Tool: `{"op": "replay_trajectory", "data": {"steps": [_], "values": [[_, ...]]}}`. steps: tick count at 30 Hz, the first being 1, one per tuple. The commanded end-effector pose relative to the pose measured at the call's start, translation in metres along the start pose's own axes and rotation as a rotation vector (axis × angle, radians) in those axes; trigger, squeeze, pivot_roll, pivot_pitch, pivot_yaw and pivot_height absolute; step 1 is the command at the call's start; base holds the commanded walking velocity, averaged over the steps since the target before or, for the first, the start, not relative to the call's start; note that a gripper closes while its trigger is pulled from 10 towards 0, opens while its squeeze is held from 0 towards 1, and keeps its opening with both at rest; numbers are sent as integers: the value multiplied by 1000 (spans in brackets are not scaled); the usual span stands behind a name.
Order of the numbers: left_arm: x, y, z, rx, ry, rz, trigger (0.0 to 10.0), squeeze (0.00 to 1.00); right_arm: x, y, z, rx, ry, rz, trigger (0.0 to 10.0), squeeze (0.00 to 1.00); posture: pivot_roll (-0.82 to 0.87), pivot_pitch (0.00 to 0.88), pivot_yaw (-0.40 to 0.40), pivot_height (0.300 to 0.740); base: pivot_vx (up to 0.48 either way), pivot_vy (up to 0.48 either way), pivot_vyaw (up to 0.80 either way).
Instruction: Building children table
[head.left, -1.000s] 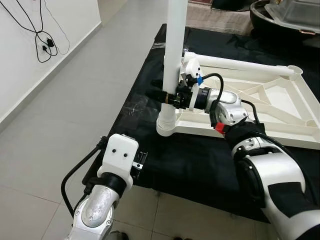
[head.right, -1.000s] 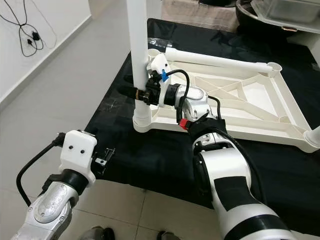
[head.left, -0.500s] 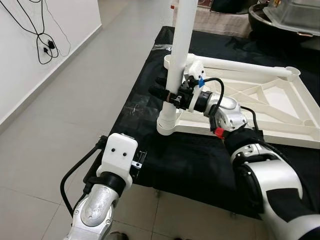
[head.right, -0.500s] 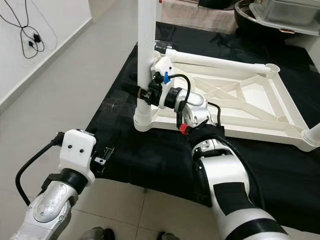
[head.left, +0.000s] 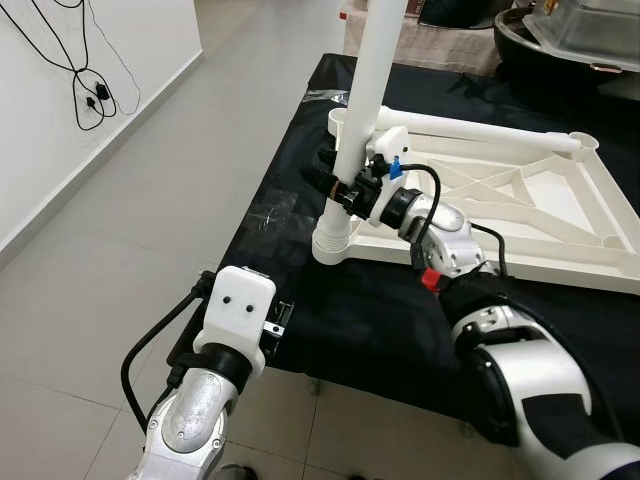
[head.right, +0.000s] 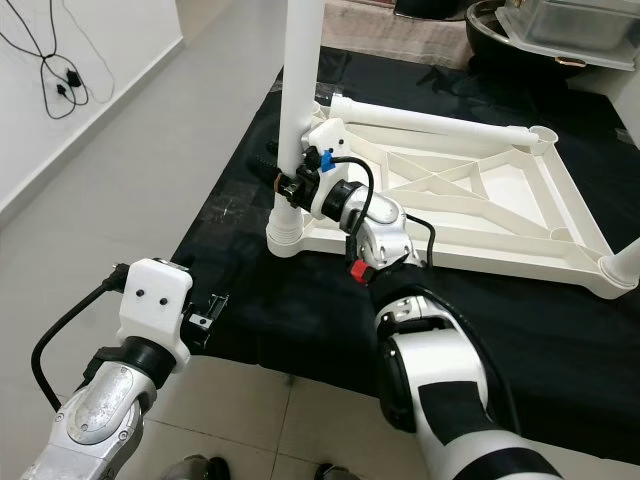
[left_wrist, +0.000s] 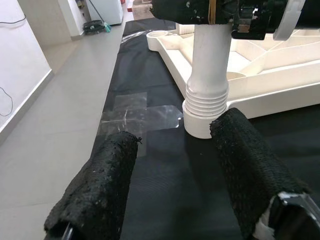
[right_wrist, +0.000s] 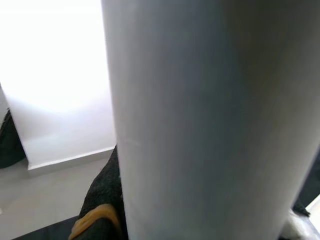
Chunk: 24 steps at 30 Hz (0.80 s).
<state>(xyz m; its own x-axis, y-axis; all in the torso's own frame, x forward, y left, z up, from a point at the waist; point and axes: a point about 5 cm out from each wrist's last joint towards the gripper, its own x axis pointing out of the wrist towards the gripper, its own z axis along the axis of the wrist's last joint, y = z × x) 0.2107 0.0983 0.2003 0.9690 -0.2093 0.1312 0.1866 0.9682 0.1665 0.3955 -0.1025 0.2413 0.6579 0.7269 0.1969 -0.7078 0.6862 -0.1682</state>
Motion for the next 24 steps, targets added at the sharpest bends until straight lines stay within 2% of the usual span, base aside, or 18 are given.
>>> {"op": "replay_trajectory", "data": {"steps": [1, 4, 7, 8, 13, 16, 18, 20, 21, 24], "values": [[0, 0, -2, 12, 4, 1, 10000, 0, -3, 1, -9, -12, 45, -36, 10000, 0, 137, 177, -71, 740, 0, 0, 0], [0, 0, -3, 13, 4, 2, 10000, 0, -1, 3, -11, -14, 57, -65, 10000, 0, 138, 178, -73, 740, 0, 0, 0], [1, 1, -3, 13, 2, 3, 10000, 0, 2, 6, -20, -43, 144, -183, 10000, 0, 137, 173, -71, 740, 0, 0, 0], [1, 1, -3, 13, 2, 3, 10000, 0, 2, 6, -20, -43, 144, -183, 10000, 0, 137, 173, -71, 740, 0, 0, 0], [1, 1, -2, 12, -3, 6, 10000, 0, 2, -1, -25, -20, 218, -378, 10000, 0, 136, 167, -71, 740, 0, 0, 0], [2, 1, -2, 14, -4, 6, 10000, 0, 2, -4, -26, 5, 235, -434, 10000, 0, 139, 166, -73, 740, 0, 0, 0], [2, 2, -2, 18, -6, 6, 10000, 0, 0, -8, -26, 29, 260, -552, 10000, 0, 139, 164, -72, 740, 0, 0, 0], [2, 2, -2, 18, -6, 6, 10000, 0, 0, -8, -26, 29, 260, -552, 10000, 0, 139, 164, -72, 740, 0, 0, 0], [2, 2, -2, 20, -7, 6, 10000, 0, -2, -10, -26, 35, 270, -606, 10000, 0, 140, 163, -72, 740, 0, 0, 0], [2, 2, -2, 21, -7, 6, 10000, 0, -5, -11, -28, 45, 278, -659, 10000, 0, 138, 164, -70, 740, 0, 0, 0]]}}
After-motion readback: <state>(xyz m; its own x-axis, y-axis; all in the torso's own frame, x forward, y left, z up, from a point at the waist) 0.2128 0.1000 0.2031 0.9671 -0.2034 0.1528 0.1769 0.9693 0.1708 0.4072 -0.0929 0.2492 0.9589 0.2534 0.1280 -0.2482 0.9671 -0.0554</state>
